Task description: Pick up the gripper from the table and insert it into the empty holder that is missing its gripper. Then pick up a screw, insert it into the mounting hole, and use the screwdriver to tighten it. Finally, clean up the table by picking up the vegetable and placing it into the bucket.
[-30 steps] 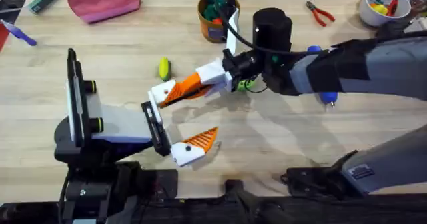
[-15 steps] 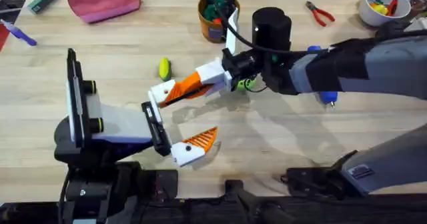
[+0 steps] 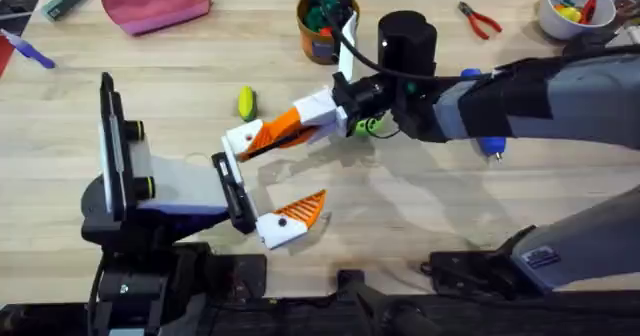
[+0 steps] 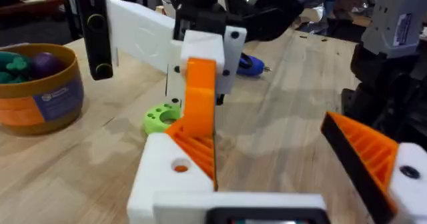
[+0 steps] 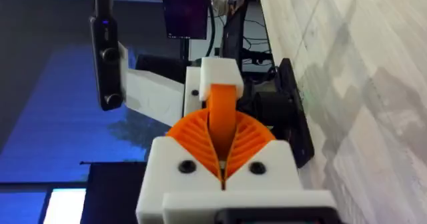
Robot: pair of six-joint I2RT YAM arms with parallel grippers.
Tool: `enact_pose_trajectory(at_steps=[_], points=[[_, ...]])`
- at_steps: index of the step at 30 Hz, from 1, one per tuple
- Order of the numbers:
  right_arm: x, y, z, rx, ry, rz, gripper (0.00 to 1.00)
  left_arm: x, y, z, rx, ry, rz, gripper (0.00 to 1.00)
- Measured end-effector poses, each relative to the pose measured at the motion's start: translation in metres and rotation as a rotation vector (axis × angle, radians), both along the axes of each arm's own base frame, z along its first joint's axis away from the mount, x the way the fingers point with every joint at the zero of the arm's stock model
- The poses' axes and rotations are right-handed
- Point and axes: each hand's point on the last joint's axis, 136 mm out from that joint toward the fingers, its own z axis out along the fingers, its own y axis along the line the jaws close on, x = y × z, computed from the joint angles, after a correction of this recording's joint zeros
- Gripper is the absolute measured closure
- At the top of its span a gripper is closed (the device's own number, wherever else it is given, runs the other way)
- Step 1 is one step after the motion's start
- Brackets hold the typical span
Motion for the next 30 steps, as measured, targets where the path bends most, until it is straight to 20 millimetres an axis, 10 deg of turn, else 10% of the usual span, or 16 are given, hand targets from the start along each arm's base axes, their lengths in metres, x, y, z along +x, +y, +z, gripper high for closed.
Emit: enact_pose_trajectory(at_steps=[30], points=[[0.0023,0.0014,-0.0008,-0.006,-0.002,-0.021,0.992,0.001,0.0006,-0.0001,0.0,0.001,0.006,0.015]])
